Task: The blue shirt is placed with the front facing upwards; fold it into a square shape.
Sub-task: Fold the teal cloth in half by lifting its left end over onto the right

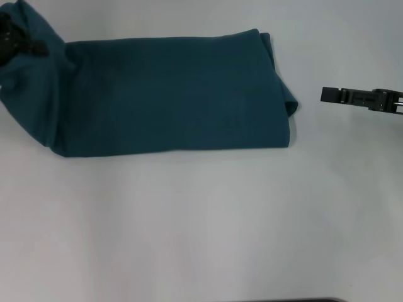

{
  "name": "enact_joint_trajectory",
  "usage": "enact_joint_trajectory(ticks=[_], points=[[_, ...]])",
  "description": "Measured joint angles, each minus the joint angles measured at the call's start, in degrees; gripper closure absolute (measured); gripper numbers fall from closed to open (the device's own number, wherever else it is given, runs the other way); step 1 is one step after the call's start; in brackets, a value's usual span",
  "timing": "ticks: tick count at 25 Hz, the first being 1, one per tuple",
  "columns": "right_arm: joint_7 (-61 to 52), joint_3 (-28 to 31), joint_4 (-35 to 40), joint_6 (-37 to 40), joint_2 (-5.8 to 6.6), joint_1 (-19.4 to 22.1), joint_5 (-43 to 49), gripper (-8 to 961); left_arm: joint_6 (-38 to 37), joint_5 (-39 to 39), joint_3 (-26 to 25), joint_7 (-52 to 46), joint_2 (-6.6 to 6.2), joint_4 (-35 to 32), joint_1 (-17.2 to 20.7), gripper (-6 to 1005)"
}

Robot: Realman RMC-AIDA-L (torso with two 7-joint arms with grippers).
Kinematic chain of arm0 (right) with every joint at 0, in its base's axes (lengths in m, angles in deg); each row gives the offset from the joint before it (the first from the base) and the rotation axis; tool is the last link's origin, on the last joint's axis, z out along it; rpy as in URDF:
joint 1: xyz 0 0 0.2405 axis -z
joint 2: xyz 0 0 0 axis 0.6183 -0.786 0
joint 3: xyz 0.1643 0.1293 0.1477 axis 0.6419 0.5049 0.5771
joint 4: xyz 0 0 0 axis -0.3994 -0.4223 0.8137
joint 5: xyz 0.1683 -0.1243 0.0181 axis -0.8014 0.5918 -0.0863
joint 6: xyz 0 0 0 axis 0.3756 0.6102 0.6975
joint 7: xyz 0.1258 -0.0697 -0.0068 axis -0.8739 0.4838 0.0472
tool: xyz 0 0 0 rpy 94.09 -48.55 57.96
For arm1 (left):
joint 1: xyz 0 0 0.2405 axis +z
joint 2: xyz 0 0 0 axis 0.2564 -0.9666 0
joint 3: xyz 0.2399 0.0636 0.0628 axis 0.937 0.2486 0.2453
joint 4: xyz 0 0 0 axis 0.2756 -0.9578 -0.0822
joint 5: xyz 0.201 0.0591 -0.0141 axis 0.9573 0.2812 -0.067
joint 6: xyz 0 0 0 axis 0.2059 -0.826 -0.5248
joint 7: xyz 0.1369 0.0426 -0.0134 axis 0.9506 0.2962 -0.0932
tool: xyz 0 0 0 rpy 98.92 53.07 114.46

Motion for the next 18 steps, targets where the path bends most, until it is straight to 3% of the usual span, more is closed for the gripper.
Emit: enact_joint_trajectory(ticks=[9,18], points=[[0.0,0.0,0.0,0.0,-0.01,-0.2,0.0,85,-2.1,-2.2,0.4,-0.1,2.38,0.8,-1.6,984],[0.0,-0.1,0.0,0.0,-0.09,-0.3,0.0,85,-3.8,-6.3,0.7,-0.1,2.60,1.3,-3.0,983]])
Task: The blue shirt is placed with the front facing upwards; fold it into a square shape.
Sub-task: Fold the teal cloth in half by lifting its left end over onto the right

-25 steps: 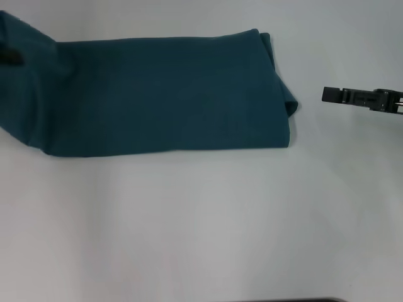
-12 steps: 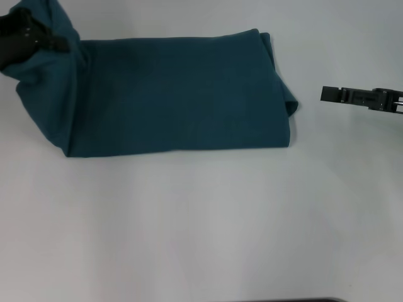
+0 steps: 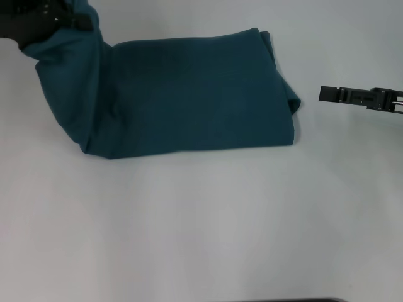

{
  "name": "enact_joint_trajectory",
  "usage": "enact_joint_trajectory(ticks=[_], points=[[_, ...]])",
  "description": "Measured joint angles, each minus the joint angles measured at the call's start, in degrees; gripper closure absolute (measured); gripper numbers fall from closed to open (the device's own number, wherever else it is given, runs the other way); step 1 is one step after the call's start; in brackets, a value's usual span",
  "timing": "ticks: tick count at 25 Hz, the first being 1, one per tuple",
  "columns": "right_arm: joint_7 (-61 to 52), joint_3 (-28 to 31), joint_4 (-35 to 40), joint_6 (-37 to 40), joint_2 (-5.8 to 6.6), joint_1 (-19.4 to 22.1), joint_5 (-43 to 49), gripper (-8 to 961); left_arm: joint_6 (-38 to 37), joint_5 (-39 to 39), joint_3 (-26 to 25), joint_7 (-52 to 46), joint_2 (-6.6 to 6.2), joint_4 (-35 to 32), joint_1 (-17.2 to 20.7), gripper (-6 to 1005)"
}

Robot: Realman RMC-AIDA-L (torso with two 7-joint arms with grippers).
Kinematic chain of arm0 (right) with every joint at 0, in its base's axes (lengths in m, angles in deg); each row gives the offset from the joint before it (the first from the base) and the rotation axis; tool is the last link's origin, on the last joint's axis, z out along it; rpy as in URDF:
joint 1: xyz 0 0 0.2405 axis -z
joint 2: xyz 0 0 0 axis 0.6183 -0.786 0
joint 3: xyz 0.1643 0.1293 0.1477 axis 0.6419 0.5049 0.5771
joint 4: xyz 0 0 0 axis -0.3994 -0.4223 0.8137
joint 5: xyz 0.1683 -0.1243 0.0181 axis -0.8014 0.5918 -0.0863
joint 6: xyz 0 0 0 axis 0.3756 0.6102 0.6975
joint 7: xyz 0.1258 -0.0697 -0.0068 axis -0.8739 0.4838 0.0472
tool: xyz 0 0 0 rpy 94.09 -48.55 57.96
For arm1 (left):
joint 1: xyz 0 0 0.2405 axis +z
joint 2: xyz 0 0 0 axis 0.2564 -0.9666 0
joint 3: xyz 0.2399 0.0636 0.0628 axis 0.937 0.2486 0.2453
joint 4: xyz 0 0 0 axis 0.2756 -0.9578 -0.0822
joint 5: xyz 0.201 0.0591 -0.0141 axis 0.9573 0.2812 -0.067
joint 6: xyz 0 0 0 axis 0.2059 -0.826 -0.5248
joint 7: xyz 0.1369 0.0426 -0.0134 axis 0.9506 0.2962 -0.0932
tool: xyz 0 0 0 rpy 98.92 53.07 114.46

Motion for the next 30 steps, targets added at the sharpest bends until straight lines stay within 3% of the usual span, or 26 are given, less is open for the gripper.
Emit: enact_joint_trajectory(ticks=[11,16,21,30], points=[[0.0,0.0,-0.1,0.0,0.00,0.0,0.1,85,-1.8,-0.2,1.4,-0.2,2.63,3.3,-3.2,984],[-0.5,0.0,-0.1,-0.1,0.00,0.0,0.6,85,-0.6,0.2,7.6,-3.6,3.67,7.3,-4.1,984],[-0.6,0.0,-0.1,-0.3,0.00,0.0,0.6,85,1.4,2.0,13.9,-7.0,3.37,9.1,-5.9,983],[-0.6,0.0,-0.3,-0.5,-0.08,-0.2,0.6,85,1.0,3.7,16.1,-7.3,3.96,9.3,-11.0,962]])
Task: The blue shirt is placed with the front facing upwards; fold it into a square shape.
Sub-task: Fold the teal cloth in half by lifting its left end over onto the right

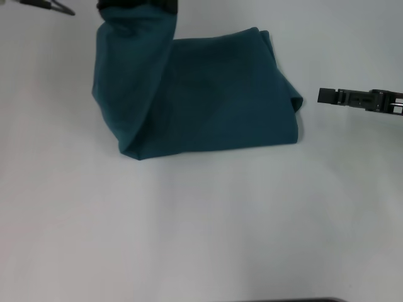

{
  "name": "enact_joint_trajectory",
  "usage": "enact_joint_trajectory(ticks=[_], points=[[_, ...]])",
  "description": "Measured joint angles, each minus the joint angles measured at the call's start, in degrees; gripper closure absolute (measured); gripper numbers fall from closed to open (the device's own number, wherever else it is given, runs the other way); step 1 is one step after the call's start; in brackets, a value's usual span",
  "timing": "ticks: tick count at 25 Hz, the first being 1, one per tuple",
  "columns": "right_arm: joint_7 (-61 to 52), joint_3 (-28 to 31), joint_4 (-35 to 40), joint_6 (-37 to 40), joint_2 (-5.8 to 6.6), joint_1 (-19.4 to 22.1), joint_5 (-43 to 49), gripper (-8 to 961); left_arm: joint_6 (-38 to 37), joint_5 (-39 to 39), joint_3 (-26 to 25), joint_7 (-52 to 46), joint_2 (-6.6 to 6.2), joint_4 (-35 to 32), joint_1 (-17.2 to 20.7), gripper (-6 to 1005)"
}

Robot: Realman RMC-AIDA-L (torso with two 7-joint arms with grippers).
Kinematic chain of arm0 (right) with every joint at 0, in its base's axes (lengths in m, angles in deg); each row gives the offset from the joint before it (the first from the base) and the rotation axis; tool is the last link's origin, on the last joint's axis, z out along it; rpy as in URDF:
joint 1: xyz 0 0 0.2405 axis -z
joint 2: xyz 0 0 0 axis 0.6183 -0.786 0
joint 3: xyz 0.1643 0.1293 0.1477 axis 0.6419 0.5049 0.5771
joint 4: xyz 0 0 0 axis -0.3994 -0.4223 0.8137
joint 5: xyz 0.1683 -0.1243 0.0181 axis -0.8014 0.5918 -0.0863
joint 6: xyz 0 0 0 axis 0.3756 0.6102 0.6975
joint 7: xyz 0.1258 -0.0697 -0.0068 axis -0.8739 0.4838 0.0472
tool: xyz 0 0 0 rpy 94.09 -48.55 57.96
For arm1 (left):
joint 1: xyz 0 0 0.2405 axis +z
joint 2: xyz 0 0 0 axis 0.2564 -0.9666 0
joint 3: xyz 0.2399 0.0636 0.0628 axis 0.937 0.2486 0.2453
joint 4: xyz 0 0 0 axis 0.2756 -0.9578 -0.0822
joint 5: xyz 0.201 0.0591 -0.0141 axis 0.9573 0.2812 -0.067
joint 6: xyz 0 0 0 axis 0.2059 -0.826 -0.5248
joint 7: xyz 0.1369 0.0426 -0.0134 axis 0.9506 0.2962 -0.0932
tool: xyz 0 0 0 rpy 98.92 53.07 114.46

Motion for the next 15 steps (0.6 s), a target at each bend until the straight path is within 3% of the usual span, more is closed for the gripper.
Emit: enact_joint_trajectory(ticks=[8,15], points=[[0.0,0.0,-0.6,-0.1,0.04,-0.4,0.0,85,0.9,-0.5,1.3,0.4,1.27,0.6,-3.0,940],[0.0,0.0,-0.6,-0.3,-0.04,-0.7,0.1,85,8.1,0.0,5.9,0.9,2.06,-5.5,-5.0,921]])
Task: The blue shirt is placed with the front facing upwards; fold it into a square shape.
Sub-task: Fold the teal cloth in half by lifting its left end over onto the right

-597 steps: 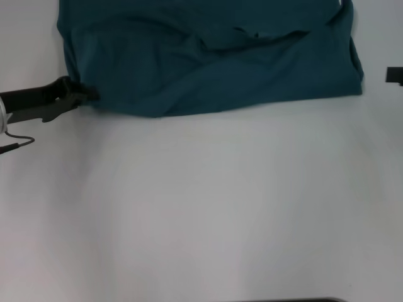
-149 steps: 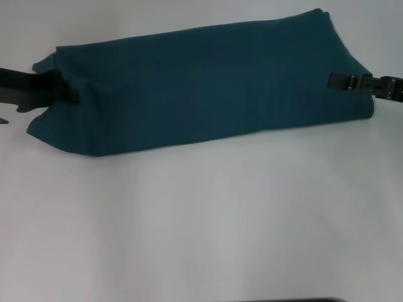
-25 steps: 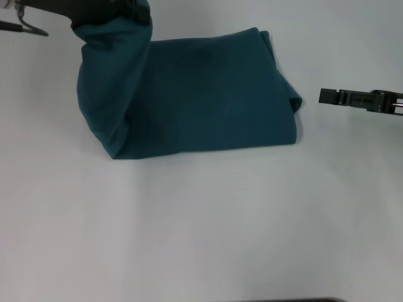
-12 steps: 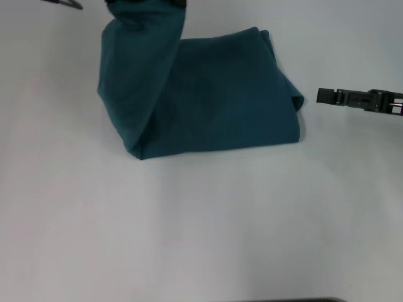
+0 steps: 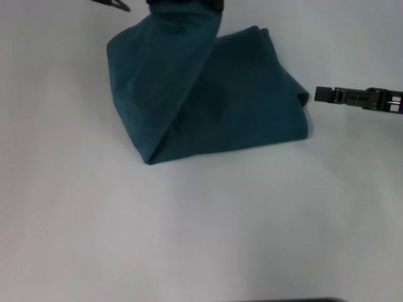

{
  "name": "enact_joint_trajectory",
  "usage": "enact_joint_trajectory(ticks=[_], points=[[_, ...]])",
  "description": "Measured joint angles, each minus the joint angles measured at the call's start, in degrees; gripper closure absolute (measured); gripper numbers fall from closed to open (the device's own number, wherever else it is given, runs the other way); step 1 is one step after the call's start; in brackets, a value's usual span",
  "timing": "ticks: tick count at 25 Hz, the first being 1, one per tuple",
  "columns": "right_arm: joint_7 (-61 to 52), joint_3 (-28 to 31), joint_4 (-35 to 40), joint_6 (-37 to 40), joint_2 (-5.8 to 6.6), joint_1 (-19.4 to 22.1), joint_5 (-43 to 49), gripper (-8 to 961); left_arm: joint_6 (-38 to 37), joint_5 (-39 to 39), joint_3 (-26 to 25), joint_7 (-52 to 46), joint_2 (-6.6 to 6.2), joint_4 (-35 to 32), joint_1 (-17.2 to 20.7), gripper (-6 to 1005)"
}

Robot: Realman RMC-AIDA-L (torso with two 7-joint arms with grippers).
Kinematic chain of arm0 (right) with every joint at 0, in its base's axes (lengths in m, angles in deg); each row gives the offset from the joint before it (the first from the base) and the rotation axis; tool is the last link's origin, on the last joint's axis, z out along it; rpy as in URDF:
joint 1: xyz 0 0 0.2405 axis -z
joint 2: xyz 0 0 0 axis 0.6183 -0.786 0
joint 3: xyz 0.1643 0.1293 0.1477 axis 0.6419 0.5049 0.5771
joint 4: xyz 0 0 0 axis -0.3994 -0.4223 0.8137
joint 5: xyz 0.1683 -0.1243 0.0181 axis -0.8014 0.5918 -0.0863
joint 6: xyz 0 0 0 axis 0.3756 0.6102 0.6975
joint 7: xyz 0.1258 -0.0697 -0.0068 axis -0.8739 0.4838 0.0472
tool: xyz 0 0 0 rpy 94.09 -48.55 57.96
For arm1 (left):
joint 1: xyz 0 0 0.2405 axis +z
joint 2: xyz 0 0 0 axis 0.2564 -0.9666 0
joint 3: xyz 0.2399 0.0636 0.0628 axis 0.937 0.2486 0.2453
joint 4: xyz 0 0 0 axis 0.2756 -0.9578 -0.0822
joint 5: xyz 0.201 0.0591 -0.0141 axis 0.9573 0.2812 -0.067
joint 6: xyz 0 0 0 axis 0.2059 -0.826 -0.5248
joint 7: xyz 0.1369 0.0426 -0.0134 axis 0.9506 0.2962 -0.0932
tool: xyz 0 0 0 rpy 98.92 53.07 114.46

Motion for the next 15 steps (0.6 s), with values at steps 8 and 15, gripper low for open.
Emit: enact_joint_trajectory(ticks=[8,15], points=[[-0.7,0.1,-0.1,-0.1,0.00,-0.7,1.5,85,3.8,0.2,3.1,2.5,1.50,-5.5,-2.8,900],[-1.0,0.0,-0.1,-0.5,0.00,-1.0,1.5,85,8.2,0.9,7.5,2.2,2.13,-8.8,-4.1,881]])
